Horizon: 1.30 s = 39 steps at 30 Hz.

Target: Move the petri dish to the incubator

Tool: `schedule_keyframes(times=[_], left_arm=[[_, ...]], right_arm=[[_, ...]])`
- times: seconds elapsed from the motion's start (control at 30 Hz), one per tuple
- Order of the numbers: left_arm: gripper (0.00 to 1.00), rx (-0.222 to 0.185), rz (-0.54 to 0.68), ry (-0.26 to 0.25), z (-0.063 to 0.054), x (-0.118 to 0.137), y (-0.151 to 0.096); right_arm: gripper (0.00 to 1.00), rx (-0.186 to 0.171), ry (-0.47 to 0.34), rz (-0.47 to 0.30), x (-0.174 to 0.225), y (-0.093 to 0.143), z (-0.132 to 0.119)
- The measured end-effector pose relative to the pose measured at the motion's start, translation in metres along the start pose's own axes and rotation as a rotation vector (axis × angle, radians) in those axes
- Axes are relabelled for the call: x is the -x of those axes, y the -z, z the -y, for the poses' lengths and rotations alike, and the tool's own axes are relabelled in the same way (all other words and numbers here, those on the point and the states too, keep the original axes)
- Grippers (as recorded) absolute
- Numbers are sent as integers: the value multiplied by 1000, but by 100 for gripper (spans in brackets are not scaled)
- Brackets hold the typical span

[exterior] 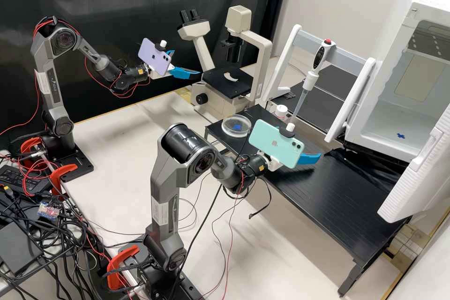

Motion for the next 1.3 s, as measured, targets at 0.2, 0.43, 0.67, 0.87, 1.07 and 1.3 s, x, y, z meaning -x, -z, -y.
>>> schedule_keyframes(times=[0.2, 0.43, 0.67, 0.87, 1.07, 1.3], left_arm=[[100, 0, 0, 0, 0, 0, 0], [100, 0, 0, 0, 0, 0, 0], [100, 0, 0, 0, 0, 0, 0], [100, 0, 0, 0, 0, 0, 0], [100, 0, 0, 0, 0, 0, 0], [100, 0, 0, 0, 0, 0, 0]], right_arm=[[100, 0, 0, 0, 0, 0, 0], [100, -2, -7, -3, 7, 1, -2], [100, -52, -11, -82, 33, 15, -7], [100, -53, 15, -232, 56, 41, 4], [100, -27, 97, -333, 70, 62, 25], [100, 15, 186, -381, 74, 73, 48]])
